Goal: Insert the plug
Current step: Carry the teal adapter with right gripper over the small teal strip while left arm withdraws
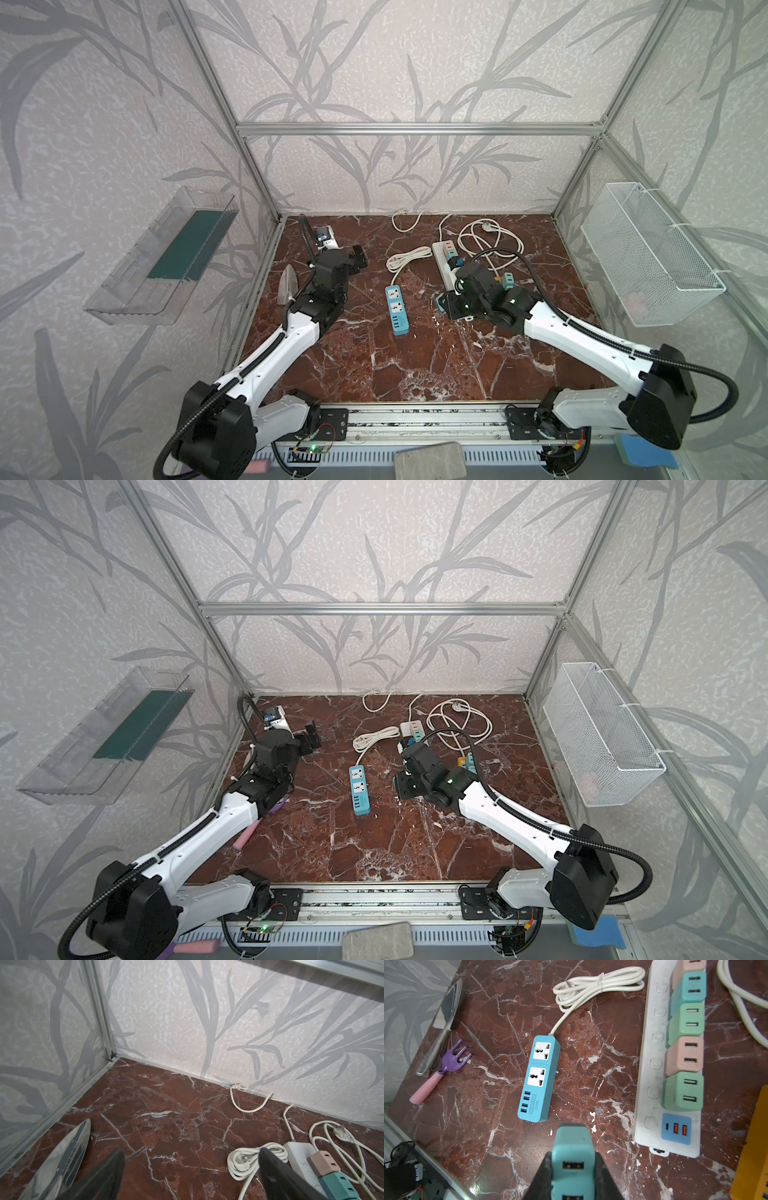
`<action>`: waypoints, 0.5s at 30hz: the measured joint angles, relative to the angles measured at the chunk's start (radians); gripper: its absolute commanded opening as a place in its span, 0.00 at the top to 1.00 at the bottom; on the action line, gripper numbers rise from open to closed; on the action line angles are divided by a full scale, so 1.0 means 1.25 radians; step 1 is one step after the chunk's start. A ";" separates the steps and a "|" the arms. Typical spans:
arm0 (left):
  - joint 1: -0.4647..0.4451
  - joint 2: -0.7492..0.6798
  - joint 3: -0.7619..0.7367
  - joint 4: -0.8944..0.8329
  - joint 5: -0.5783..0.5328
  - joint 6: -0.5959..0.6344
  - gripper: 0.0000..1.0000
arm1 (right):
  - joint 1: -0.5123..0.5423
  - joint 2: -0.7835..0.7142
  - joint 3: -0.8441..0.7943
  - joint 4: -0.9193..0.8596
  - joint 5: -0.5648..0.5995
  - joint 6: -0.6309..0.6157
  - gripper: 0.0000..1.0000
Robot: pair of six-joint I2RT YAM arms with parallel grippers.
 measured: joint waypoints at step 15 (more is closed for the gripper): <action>0.140 0.092 0.015 -0.075 0.212 -0.230 0.12 | 0.089 0.268 0.110 0.107 0.066 0.028 1.00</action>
